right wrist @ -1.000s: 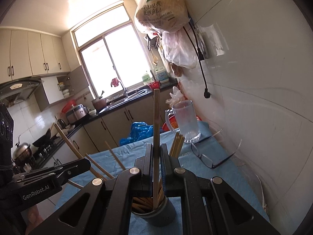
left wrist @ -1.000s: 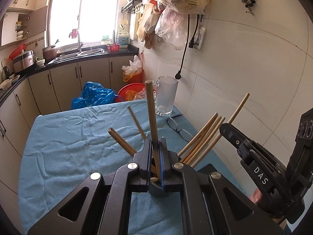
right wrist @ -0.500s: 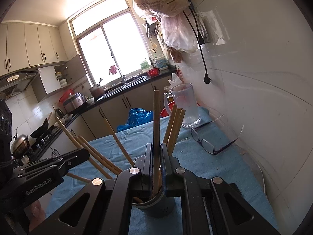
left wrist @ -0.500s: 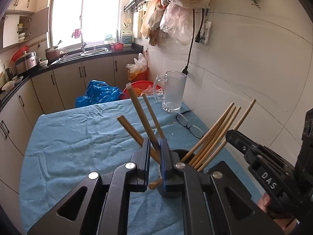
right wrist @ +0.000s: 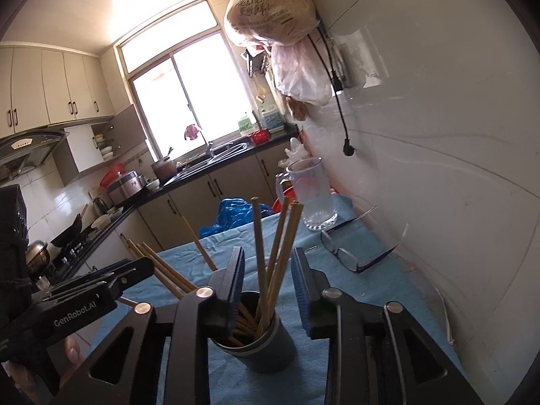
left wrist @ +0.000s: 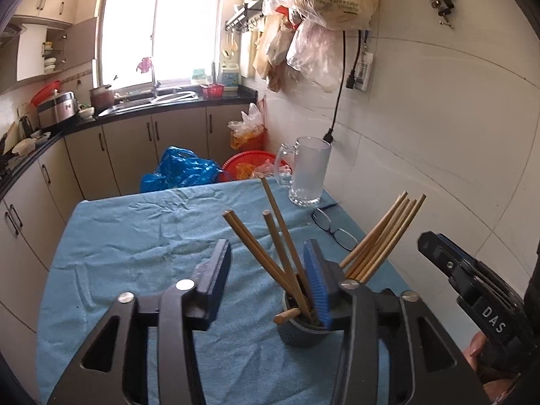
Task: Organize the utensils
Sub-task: 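Withdraw the open left tool from the grey cup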
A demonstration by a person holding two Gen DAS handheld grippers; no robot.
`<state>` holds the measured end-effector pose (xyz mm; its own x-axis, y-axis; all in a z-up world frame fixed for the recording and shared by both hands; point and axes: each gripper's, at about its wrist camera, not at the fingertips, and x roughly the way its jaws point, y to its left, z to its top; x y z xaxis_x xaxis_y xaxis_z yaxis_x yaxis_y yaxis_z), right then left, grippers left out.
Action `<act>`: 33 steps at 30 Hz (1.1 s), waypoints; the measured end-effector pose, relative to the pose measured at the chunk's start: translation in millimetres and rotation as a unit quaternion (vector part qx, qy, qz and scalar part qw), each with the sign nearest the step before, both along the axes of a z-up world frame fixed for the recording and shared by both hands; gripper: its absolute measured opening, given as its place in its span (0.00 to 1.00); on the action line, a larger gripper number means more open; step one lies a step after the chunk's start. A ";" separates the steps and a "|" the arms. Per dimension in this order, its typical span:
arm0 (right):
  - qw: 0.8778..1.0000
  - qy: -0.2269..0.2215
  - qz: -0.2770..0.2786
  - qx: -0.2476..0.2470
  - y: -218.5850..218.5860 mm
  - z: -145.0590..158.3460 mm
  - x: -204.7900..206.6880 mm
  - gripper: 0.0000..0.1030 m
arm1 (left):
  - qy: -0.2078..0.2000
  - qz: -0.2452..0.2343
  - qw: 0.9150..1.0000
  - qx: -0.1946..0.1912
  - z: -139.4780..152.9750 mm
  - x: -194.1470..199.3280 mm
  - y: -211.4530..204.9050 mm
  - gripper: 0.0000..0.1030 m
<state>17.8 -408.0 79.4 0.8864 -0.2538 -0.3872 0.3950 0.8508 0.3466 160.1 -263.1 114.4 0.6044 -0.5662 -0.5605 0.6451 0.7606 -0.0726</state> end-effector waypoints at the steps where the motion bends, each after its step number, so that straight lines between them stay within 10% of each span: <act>1: 1.000 0.002 -0.005 0.000 -0.3 0.8 -1.9 0.42 | -0.006 0.005 1.000 -0.001 1.4 -1.7 2.5 0.49; 6: 0.999 0.012 -0.040 -0.011 -1.9 1.0 -13.9 0.76 | -0.025 0.028 0.999 -0.007 6.3 -10.2 16.0 0.66; 11: 0.996 0.050 -0.066 -0.030 2.8 -3.2 -19.1 0.90 | -0.031 0.055 0.998 -0.007 3.6 -17.2 32.4 0.76; 33: 0.979 0.142 -0.107 -0.095 62.1 -19.3 -60.9 0.97 | -0.023 0.130 0.991 0.018 -30.6 -81.5 129.2 0.83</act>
<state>-43.1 -345.9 60.1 0.6681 -0.5132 -0.5388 0.6290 0.7763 0.0406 78.6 -133.9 83.8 0.7528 -0.3690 -0.5451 0.4298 0.9028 -0.0176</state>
